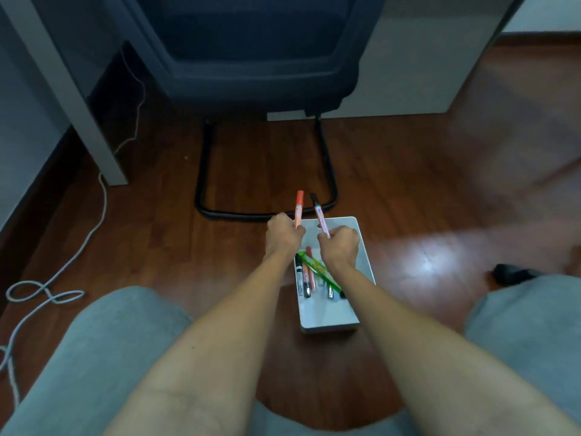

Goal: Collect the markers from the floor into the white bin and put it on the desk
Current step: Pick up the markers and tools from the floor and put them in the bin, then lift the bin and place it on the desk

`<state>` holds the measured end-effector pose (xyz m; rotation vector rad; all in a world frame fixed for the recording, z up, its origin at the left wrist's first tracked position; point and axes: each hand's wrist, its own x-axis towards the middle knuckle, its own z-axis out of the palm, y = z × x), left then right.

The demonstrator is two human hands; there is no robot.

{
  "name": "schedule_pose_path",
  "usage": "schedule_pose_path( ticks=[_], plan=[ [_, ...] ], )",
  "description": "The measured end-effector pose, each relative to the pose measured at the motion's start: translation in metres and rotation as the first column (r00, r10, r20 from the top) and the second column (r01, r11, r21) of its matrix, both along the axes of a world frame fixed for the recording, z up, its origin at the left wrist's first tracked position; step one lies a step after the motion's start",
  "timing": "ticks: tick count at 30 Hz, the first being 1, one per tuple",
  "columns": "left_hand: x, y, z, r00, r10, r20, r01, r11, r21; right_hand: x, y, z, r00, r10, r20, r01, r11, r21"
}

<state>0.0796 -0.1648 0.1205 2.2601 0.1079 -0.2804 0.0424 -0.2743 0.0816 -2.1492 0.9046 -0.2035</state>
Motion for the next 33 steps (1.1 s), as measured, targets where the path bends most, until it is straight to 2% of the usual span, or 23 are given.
schedule_pose_path(
  ticks=[8, 13, 16, 21, 26, 28, 30, 33],
  plan=[
    [-0.04, -0.036, -0.02, 0.992, -0.112, -0.05, 0.113, 0.993, 0.028, -0.052, -0.005, -0.021, 0.993, -0.098, -0.065, 0.098, 0.995, 0.006],
    [-0.049, -0.041, -0.029, 0.985, -0.161, -0.053, 0.164, 0.985, 0.052, -0.073, -0.008, -0.013, 0.991, -0.089, -0.101, 0.088, 0.996, -0.016],
    [-0.038, -0.04, -0.022, 0.981, -0.191, 0.018, 0.19, 0.98, 0.052, -0.075, -0.018, 0.004, 0.995, -0.08, -0.062, 0.079, 0.997, -0.015],
    [-0.009, -0.04, -0.011, 0.974, -0.192, 0.116, 0.198, 0.979, -0.043, -0.076, -0.035, 0.023, 0.992, -0.109, 0.057, 0.109, 0.994, -0.004],
    [0.016, -0.04, -0.015, 0.949, -0.234, 0.209, 0.236, 0.972, 0.016, -0.092, -0.047, 0.015, 0.99, -0.132, 0.045, 0.136, 0.984, -0.112],
    [0.022, -0.035, -0.019, 0.932, -0.261, 0.251, 0.263, 0.965, 0.026, -0.104, -0.048, 0.006, 0.985, -0.173, -0.001, 0.17, 0.97, -0.174],
    [0.03, -0.03, -0.027, 0.911, -0.324, 0.254, 0.308, 0.946, 0.102, -0.115, -0.043, -0.006, 0.966, -0.236, -0.105, 0.217, 0.962, -0.165],
    [0.04, -0.023, -0.041, 0.893, -0.445, 0.075, 0.412, 0.872, 0.263, -0.126, -0.029, -0.015, 0.916, -0.296, -0.271, 0.32, 0.946, 0.046]
  ],
)
